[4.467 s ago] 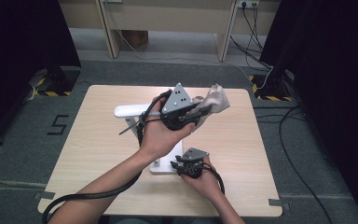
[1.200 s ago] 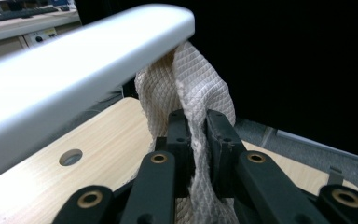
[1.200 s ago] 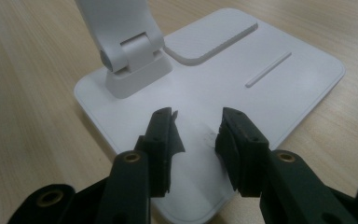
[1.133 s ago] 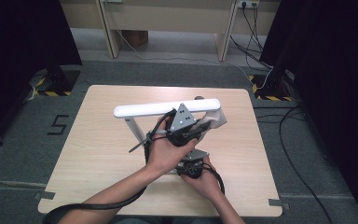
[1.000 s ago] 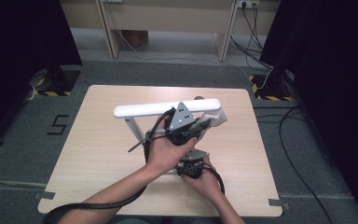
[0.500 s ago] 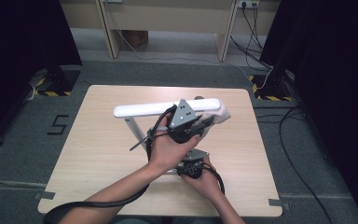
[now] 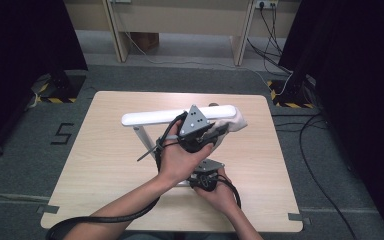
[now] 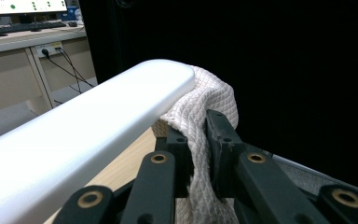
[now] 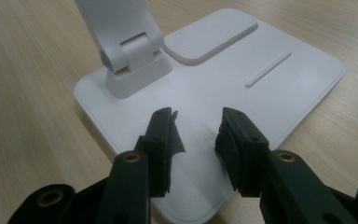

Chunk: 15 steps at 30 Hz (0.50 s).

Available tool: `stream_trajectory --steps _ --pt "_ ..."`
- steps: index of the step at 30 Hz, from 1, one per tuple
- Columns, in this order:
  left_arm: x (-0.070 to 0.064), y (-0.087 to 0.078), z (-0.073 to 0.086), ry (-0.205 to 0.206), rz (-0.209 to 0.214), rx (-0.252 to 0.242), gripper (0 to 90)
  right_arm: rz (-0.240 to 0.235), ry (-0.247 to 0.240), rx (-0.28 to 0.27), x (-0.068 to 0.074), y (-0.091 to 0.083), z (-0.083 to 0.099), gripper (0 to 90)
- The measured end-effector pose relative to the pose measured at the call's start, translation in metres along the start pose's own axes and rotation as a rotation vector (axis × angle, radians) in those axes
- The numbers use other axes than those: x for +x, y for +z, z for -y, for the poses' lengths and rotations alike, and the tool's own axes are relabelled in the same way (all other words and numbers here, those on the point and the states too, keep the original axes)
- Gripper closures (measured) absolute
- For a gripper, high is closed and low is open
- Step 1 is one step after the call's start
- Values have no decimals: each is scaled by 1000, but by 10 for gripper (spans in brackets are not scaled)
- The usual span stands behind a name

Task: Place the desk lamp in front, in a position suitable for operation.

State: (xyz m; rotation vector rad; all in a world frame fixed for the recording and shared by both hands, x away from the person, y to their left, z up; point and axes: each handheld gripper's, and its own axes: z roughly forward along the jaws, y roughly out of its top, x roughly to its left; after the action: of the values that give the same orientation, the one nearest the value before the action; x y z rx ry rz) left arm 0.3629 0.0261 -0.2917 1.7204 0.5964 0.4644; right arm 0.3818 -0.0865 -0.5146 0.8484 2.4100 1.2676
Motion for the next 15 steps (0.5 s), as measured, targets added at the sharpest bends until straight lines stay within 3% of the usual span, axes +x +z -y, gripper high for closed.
stream_trajectory --steps 15 --pt "4 -6 1 -15 -6 -10 807 -2 1 0 0 0 0 650"
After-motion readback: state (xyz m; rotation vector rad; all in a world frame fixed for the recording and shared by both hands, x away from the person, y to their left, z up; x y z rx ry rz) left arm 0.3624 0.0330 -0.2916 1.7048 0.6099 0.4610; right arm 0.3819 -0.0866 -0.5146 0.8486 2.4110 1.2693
